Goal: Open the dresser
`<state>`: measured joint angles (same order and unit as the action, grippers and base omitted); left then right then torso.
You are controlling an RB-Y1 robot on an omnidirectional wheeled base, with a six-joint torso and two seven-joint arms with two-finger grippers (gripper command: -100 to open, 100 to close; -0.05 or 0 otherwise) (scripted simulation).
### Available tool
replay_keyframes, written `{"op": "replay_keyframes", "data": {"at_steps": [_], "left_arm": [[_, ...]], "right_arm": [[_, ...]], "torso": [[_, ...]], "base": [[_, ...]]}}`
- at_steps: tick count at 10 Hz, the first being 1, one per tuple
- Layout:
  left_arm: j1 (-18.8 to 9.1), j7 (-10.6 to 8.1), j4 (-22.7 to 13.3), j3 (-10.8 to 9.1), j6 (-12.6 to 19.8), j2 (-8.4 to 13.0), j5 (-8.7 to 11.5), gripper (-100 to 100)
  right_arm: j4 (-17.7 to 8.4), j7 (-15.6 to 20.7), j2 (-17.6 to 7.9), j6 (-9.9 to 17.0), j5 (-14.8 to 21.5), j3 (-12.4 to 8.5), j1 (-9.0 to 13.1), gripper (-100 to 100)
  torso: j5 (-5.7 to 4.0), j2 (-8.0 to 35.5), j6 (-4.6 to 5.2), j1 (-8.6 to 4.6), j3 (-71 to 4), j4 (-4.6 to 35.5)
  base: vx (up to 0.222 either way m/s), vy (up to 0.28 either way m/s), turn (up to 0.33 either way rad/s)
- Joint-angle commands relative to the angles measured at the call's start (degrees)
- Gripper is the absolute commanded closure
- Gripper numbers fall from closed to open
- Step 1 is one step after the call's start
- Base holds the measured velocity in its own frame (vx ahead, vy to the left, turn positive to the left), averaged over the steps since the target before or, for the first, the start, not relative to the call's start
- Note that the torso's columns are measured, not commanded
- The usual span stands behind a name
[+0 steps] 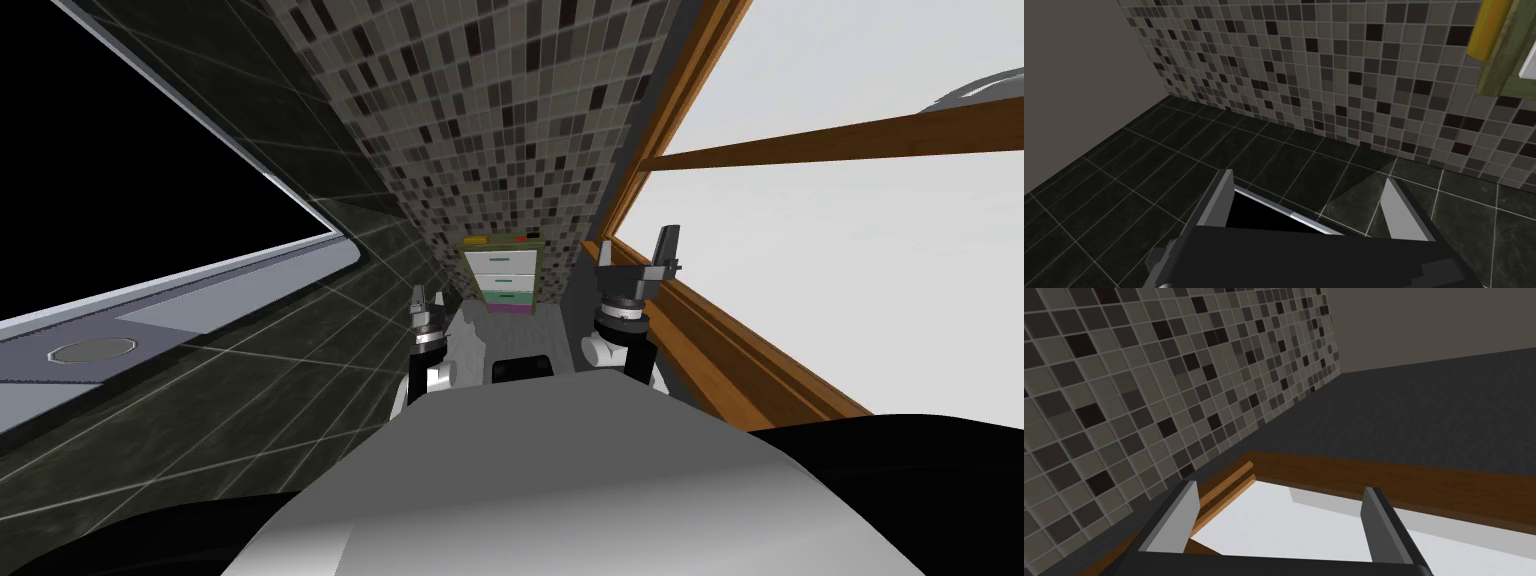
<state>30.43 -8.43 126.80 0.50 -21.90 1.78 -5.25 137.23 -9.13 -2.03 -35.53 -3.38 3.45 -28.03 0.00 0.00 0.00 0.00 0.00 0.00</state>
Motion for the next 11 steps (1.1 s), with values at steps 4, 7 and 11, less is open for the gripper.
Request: {"op": "replay_keyframes", "data": {"at_steps": [4, 7, 11], "left_arm": [[0.0, 0.0, 0.0, 0.0, 0.0, 0.0, 0.0, 0], [0.0, 0.0, 0.0, 0.0, 0.0, 0.0, 0.0, 0], [-0.5, -0.16, 0.0, 0.21, 1.4, 3.1, 0.0, -100]], "right_arm": [[0.0, 0.0, 0.0, 0.0, 0.0, 0.0, 0.0, 0], [0.0, 0.0, 0.0, 0.0, 0.0, 0.0, 0.0, 0], [0.0, 0.0, 0.0, 0.0, 0.0, 0.0, 0.0, 0]], "torso": [[0.0, 14.2, 0.0, 0.0, -28.5, 14.2], [0.0, 26.9, 0.0, 0.0, -53.8, 26.9], [0.01, 41.4, 0.01, 0.04, -83.2, 41.5]], "base": [[0.0, 0.0, 0.0], [0.0, 0.0, 0.0], [0.033, 0.005, -0.022]]}}
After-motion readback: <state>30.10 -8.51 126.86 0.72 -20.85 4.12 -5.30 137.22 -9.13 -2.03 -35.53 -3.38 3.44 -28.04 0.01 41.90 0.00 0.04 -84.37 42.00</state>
